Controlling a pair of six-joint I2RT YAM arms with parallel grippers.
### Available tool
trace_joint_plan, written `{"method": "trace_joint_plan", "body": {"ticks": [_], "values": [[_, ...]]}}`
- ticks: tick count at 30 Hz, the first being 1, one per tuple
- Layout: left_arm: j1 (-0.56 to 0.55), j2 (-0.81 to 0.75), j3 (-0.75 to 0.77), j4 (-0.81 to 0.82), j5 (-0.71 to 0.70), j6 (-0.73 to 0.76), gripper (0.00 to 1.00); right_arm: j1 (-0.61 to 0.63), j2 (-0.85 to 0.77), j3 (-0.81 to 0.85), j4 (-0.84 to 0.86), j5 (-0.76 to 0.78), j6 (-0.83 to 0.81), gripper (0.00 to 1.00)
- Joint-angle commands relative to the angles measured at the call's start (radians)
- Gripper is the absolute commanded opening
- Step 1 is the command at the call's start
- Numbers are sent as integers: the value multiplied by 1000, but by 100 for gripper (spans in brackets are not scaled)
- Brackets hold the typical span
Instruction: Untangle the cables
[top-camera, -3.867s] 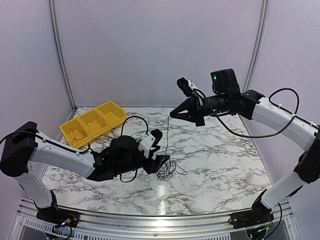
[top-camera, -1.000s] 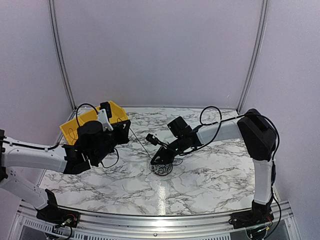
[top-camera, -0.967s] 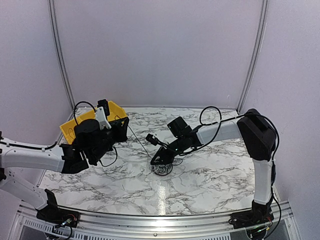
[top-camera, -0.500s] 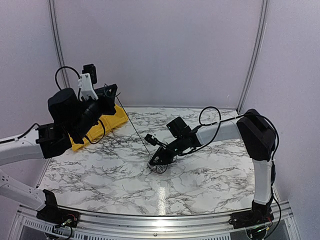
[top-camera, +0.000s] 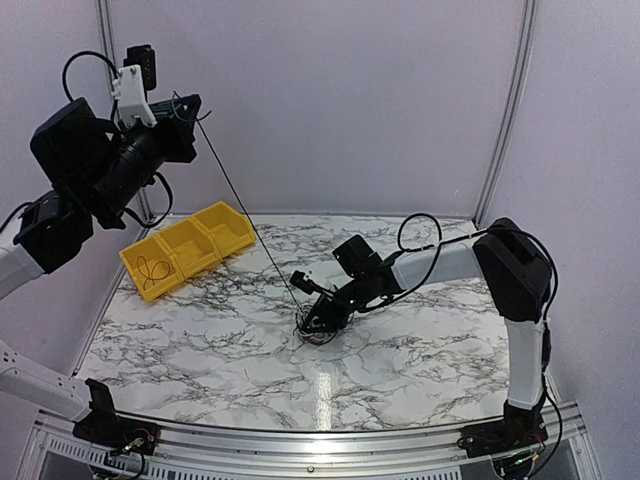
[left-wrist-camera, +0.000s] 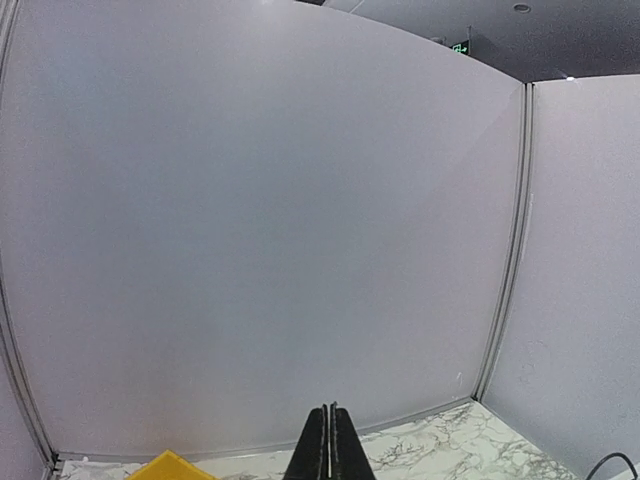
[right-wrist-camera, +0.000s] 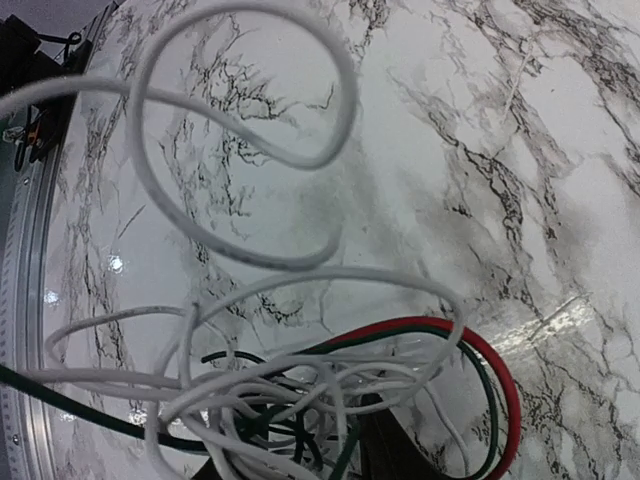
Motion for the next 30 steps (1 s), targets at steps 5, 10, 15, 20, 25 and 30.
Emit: {"method": "trace_joint_plan", "body": {"ticks": [5,10,15,20,25,30], "values": [[5,7,290,-82,-1,71,0,-28,-21,-24,-82,66,-21,21],[5,-4,358,-129,-5,58,0,-87,-47,-30,-135,72,-48,15],[5,-19,375,-168,-39,53,0,-160,-109,-109,-136,78,-67,2],[5,-28,321,-233,-79,11,0,-217,-158,-161,-151,123,-96,0],[4,-60,49,-275,-80,-161,0,-255,-243,-198,-203,150,-178,3],[4,-80,-325,-201,2,-394,0,-255,-364,-272,-239,217,-265,9]]}}
